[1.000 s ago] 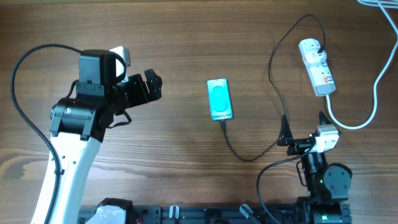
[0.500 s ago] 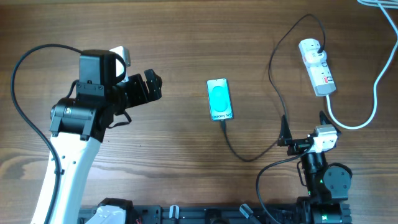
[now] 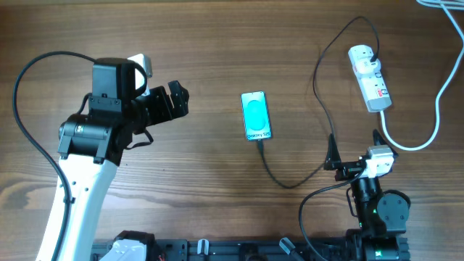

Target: Plug charger to phone and switch on socket

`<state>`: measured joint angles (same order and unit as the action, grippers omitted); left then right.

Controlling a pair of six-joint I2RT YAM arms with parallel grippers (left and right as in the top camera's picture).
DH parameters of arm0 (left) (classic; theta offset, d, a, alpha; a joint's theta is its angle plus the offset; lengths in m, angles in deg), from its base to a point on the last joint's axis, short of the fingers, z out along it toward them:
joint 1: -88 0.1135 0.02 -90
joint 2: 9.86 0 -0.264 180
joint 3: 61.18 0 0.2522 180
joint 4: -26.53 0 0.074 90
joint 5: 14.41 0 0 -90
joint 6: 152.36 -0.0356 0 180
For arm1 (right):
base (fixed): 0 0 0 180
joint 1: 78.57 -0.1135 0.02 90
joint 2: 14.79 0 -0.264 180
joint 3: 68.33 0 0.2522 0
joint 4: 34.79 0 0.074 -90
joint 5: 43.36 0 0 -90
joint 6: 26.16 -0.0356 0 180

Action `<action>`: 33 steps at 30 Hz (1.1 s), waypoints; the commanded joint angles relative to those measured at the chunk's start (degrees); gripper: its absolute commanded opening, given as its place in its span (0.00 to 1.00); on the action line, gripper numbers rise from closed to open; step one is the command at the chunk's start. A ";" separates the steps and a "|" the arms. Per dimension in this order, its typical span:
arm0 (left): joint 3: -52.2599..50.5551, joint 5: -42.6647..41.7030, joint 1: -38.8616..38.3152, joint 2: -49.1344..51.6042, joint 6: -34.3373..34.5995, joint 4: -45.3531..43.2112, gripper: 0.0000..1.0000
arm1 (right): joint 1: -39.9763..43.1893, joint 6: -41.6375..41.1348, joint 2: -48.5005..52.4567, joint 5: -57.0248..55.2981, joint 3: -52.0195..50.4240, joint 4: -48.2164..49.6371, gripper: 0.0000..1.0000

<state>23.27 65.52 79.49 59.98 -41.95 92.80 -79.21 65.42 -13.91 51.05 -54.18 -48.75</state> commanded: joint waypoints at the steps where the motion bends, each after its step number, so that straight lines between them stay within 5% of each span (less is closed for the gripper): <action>1: -0.24 0.74 0.33 0.24 -0.70 -0.13 1.00 | 0.31 -0.48 -0.70 -0.96 -0.07 -0.09 1.00; 33: -0.24 0.74 0.33 0.24 -0.70 -0.13 1.00 | 0.31 -0.74 -0.70 -0.68 -0.07 0.13 1.00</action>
<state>23.27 65.52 79.49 59.98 -41.95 92.80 -79.21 65.40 -13.91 51.05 -54.18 -48.75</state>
